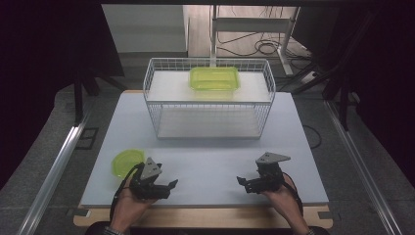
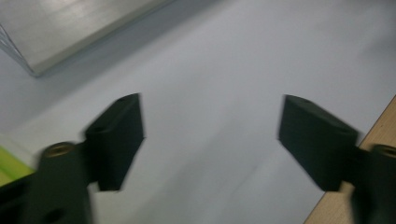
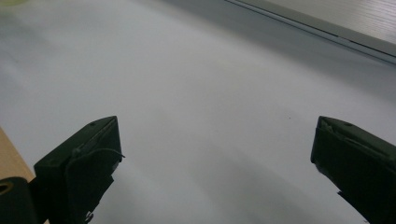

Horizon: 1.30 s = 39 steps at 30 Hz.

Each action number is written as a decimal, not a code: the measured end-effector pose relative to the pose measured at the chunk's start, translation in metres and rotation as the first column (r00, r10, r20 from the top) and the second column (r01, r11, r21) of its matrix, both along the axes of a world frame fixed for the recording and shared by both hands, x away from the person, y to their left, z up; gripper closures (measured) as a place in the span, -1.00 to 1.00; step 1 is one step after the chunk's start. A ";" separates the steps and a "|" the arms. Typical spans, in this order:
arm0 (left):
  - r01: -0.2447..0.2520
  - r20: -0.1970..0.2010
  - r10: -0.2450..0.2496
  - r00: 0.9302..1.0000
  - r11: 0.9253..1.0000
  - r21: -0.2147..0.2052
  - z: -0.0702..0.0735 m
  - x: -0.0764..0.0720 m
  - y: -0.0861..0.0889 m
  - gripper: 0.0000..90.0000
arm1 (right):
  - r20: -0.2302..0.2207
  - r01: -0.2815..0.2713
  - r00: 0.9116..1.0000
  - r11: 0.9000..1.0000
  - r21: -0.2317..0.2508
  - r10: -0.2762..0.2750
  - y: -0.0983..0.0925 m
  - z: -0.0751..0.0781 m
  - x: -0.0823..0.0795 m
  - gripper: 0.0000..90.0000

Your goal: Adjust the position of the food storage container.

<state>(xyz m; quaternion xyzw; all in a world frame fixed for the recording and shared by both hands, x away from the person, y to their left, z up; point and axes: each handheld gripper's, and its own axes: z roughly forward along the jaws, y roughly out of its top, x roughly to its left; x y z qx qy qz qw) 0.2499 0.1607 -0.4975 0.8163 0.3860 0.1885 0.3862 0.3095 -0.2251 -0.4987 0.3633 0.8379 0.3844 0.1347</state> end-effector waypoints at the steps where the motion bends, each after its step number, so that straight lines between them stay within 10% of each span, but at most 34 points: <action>1: -0.008 0.002 0.008 1.000 1.000 -0.005 0.003 0.001 0.003 -0.23 | 0.005 0.003 1.000 1.000 -0.003 -0.003 0.000 -0.001 0.000 -0.96; 6: -0.064 0.010 0.064 0.998 0.998 -0.004 0.013 0.010 0.024 0.54 | 0.020 0.016 1.000 1.000 -0.001 -0.016 0.002 -0.003 0.000 -0.96; 12: -0.141 0.010 0.141 0.990 0.990 0.003 0.017 0.022 0.053 1.00 | 0.013 0.010 1.000 1.000 -0.002 -0.010 0.003 -0.006 0.000 -0.96; 19: -0.266 0.023 0.266 0.964 0.964 -0.023 0.019 0.028 0.094 1.00 | 0.005 0.012 1.000 1.000 -0.001 -0.012 0.004 -0.008 0.000 -0.96; 29: -0.437 0.001 0.437 0.899 0.899 -0.022 0.000 0.028 0.144 1.00 | 0.002 0.002 1.000 1.000 -0.026 -0.002 0.006 -0.011 0.001 -0.96; 39: -0.465 -0.025 0.465 0.885 0.885 0.009 -0.015 0.025 0.145 1.00 | -0.007 0.000 1.000 0.999 -0.047 -0.001 0.006 -0.013 0.001 -0.96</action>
